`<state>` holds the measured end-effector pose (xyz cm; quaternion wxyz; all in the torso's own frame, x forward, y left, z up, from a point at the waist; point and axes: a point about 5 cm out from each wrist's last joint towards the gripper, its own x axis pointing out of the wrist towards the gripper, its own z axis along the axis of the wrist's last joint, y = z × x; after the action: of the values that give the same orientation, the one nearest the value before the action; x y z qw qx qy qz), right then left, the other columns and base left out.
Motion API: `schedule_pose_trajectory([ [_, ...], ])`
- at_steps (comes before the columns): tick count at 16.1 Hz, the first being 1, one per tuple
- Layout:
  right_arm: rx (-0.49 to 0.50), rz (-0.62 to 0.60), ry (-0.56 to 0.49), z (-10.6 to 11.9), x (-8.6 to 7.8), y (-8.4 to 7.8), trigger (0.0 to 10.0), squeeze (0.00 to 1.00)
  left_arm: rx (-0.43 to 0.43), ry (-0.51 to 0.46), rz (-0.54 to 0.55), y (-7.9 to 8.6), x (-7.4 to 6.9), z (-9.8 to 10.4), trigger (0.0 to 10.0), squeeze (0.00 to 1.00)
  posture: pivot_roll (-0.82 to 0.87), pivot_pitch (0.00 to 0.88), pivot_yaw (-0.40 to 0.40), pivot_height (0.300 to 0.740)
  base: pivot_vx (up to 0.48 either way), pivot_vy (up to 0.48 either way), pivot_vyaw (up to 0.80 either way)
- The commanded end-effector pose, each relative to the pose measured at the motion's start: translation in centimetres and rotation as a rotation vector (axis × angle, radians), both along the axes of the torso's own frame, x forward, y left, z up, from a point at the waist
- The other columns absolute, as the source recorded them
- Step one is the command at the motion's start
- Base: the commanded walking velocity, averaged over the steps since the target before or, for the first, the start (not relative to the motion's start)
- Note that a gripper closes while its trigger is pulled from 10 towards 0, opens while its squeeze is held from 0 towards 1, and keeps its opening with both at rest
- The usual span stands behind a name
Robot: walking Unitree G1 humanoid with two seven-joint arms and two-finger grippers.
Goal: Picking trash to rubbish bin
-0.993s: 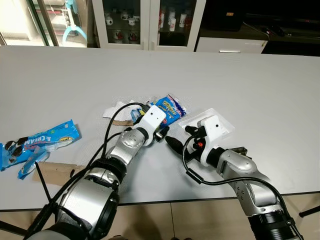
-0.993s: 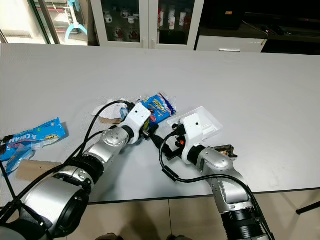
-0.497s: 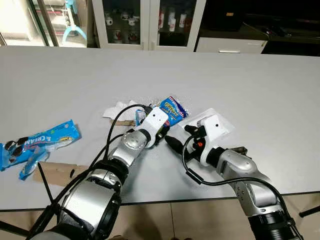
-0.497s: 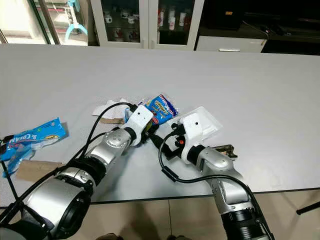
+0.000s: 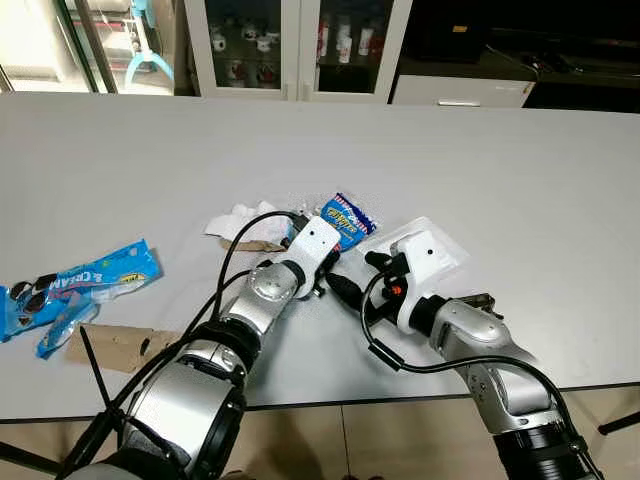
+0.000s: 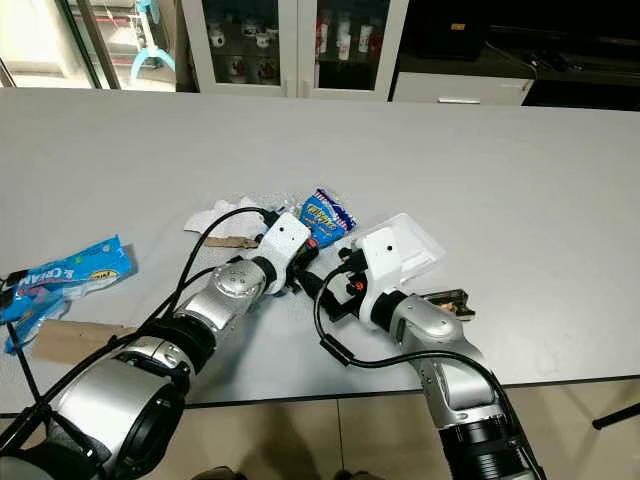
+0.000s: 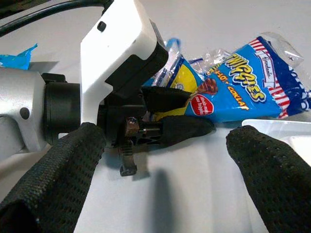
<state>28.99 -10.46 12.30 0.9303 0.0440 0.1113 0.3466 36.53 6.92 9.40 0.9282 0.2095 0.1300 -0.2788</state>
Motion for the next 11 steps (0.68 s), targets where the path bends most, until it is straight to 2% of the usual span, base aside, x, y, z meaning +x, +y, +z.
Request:
schedule_pose_trajectory([
  [1,0.005,0.011,0.008,-0.1,-0.3,0.0,10.0,0.00,0.033,0.063,0.015,0.3,-0.8,-1.6,0.0,0.00,-0.11,0.054,-0.042,0.740,0.000,0.000,0.00],
  [5,0.018,0.028,-0.002,0.0,-0.4,0.3,10.0,0.00,0.032,0.032,0.069,0.6,-0.6,-1.5,0.0,0.00,-0.11,0.054,-0.042,0.740,0.000,0.000,0.00],
  [8,0.018,0.032,-0.002,0.0,-0.5,0.4,10.0,0.00,0.044,-0.069,0.156,1.2,0.1,-0.4,0.0,0.00,-0.10,0.053,-0.044,0.740,0.000,0.000,0.00],
  [9,0.019,0.033,-0.004,0.1,-0.4,0.4,10.0,0.00,0.039,-0.122,0.201,1.5,0.4,0.2,0.9,0.00,-0.10,0.053,-0.045,0.740,0.000,0.000,0.00],
  [10,0.019,0.025,-0.005,0.0,-0.3,0.4,10.0,0.00,0.015,-0.187,0.230,1.6,0.7,1.0,10.0,0.00,-0.10,0.051,-0.047,0.740,0.000,0.000,0.00],
  [11,0.019,0.019,-0.007,0.0,-0.2,0.4,10.0,0.00,-0.017,-0.230,0.252,1.7,0.8,1.6,10.0,0.00,-0.09,0.049,-0.048,0.740,0.000,0.000,0.00],
])
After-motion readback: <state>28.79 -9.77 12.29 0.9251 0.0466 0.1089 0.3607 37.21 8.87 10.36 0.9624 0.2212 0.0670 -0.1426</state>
